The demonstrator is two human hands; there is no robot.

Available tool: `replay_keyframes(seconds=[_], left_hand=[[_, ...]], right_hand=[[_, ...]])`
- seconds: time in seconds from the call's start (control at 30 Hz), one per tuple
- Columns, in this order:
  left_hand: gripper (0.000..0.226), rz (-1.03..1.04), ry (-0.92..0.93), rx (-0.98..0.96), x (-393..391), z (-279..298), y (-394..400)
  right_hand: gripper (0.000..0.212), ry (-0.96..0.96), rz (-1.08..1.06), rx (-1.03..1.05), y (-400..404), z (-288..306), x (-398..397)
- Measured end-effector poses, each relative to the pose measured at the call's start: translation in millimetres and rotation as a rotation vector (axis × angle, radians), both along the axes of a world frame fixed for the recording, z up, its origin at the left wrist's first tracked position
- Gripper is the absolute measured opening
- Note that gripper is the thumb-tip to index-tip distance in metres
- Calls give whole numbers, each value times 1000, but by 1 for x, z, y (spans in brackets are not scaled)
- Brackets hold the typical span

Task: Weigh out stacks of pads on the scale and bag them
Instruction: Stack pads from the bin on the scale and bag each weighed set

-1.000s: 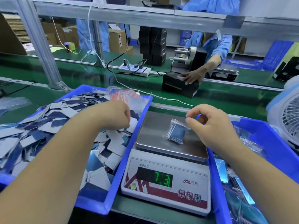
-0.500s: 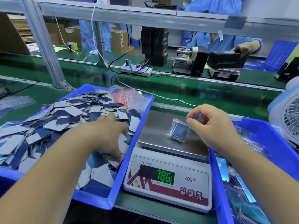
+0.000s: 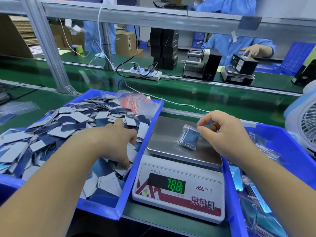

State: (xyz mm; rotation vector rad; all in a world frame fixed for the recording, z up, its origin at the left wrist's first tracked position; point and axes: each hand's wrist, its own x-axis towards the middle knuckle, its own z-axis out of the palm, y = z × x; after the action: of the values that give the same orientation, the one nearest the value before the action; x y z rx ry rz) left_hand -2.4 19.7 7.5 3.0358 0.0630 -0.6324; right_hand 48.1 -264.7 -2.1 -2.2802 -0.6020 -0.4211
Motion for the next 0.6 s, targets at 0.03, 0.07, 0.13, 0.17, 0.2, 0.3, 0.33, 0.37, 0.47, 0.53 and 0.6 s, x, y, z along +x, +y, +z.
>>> replay_keyframes(seconds=[0.03,0.07,0.13,0.17,0.2,0.3,0.33,0.37,0.47,0.53,0.6], left_hand=[[51,-2,-10,-11,0,0,1],[51,-6,-21,-17,0,0,1],[50,-11,-28,-14,0,-1,2],[50,-10,-26,-13,0,-1,2],[50,-8,-26,-13,0,-2,3],[48,-12,-26,-15,0,-5,4],[48,-17,-26,-20,0,-5,5],[48,-21,-28,-29,0,-6,6],[48,-31,-54,-68,-2,-8,9],[46,-39,-73,-103,-4,-8,11],[41,-41,-88,-149,-5,-8,14]], right_hand=[[22,0,-1,-3,0,0,0],[22,1,-1,-7,0,0,0],[23,9,5,-8,0,0,0],[24,16,11,-5,1,-1,0],[25,23,16,-2,1,-1,0],[24,34,22,7,1,-1,-1],[23,38,22,9,1,-1,-1],[23,42,22,6,1,-1,-1],[21,51,21,-1,1,-1,-1],[21,48,21,4,1,-1,-1],[21,45,24,1,1,-1,-2]])
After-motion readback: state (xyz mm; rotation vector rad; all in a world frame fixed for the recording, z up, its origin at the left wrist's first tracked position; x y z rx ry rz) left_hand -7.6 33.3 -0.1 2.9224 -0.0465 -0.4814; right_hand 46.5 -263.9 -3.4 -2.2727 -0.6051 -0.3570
